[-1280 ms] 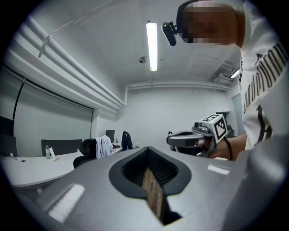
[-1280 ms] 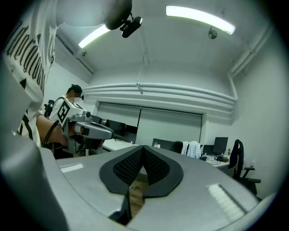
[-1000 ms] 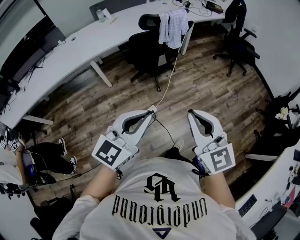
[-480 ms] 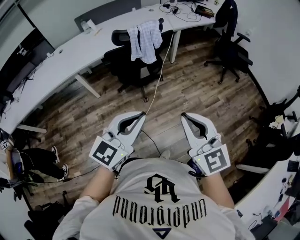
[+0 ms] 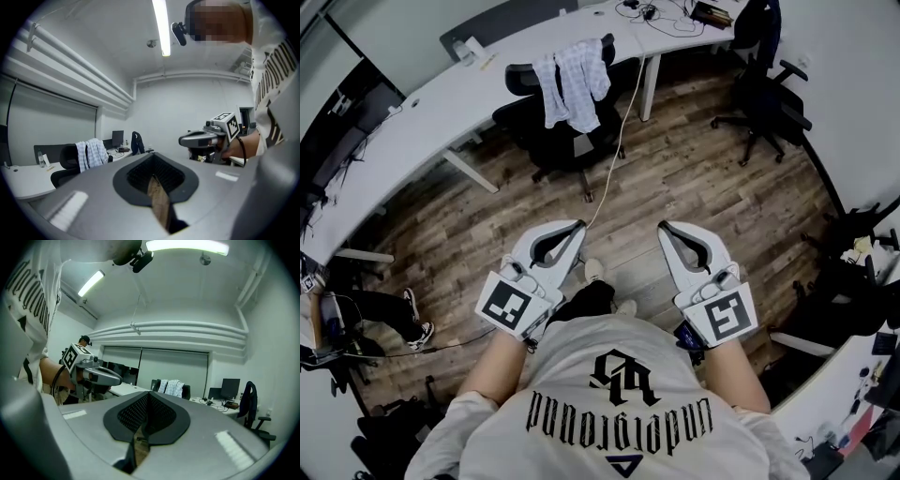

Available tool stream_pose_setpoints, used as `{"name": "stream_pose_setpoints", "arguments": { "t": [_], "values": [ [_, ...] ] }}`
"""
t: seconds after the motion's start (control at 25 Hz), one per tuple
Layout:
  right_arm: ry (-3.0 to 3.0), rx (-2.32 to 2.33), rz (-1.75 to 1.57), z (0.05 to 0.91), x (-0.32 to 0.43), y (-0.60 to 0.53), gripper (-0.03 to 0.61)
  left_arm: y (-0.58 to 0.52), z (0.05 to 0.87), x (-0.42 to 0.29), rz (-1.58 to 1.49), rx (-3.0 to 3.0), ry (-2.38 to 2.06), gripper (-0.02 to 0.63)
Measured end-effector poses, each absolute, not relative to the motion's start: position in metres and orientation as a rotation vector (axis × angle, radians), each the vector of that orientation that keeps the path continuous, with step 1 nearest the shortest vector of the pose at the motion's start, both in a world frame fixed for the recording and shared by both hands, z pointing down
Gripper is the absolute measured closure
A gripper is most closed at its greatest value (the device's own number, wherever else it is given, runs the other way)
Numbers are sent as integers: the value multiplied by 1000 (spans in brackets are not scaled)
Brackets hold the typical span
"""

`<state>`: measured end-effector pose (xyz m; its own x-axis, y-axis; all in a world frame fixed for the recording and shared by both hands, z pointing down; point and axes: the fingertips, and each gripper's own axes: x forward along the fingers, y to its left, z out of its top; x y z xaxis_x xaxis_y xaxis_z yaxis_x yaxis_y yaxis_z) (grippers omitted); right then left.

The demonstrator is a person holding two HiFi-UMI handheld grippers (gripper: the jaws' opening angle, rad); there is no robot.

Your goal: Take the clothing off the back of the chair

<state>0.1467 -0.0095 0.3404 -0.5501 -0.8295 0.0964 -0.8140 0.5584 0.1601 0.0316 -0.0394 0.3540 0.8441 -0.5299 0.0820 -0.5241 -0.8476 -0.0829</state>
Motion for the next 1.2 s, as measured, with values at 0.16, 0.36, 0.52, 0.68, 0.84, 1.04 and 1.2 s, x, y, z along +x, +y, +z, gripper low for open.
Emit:
{"name": "stream_pose_setpoints", "arguments": {
  "t": [0.16,0.36,0.52,0.68,0.84,1.04,1.2],
  "values": [
    [-2633,1381,-148,343,146,-31,572,-64,357,33,-150,-2954,876,561],
    [-2624,1380,-135,343,145,-64,572,-100,359,34,-146,-2956,869,561],
    [-2620,1360,-153,341,137,-98,572,-136,358,28,-139,-2955,887,561],
    [-2607,1344,-156,343,126,-137,572,-172,352,17,-118,-2937,891,561],
    [-2612,1343,-172,333,107,-174,571,-205,343,-1,-116,-2925,891,561],
    [-2605,1345,-200,326,86,-209,571,-238,332,-22,-121,-2935,899,561],
    [-2596,1335,-207,328,72,-229,569,-257,332,-36,-107,-2927,907,560]
  ]
}}
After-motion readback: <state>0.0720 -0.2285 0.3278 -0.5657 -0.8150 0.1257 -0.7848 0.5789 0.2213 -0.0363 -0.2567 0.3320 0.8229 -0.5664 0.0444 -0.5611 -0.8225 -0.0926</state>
